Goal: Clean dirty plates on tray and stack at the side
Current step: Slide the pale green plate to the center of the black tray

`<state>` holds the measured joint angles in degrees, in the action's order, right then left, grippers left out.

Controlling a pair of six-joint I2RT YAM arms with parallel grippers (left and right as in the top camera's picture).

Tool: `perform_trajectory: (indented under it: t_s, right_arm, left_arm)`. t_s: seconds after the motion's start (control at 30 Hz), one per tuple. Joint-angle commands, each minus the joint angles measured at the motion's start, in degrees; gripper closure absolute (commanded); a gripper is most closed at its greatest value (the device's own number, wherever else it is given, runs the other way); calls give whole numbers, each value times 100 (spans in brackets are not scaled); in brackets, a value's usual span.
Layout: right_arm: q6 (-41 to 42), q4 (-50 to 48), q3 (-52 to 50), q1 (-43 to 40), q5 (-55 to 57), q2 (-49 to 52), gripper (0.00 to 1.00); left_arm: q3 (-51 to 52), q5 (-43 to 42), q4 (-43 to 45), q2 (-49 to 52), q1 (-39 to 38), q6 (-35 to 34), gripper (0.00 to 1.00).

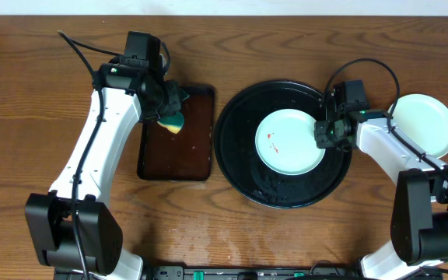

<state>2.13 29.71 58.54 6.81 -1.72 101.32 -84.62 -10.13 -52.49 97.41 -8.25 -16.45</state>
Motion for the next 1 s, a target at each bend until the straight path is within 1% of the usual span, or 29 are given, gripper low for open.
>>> perform_trajectory:
  t_s: [0.0,0.27,0.5,0.57,0.67,0.8,0.9,0.97]
  right_arm:
    - [85,9,-20,4,-28,28,93]
    - [107,76,-22,4,-31,28,92]
    - [166,162,-22,4,-48,28,94]
    - [166,166,-22,4,-245,28,95]
    - [168,164,-22,4,-435,28,99]
    - [186,42,-22,-9,-264,28,99]
    - [551,-142,-22,-61,55,28,99]
    - [852,-195,-22,-133,52,28,99]
  left_arm:
    - [50,35,9,33,15,74,92]
    - [52,35,7,35,15,74,92]
    - [90,35,9,35,15,74,92]
    - [94,35,9,35,15,74,92]
    - [94,35,9,35,15,74,92]
    - [94,39,87,35,15,79,92]
    - [94,39,317,35,15,81,92]
    - [94,39,472,35,13,81,92]
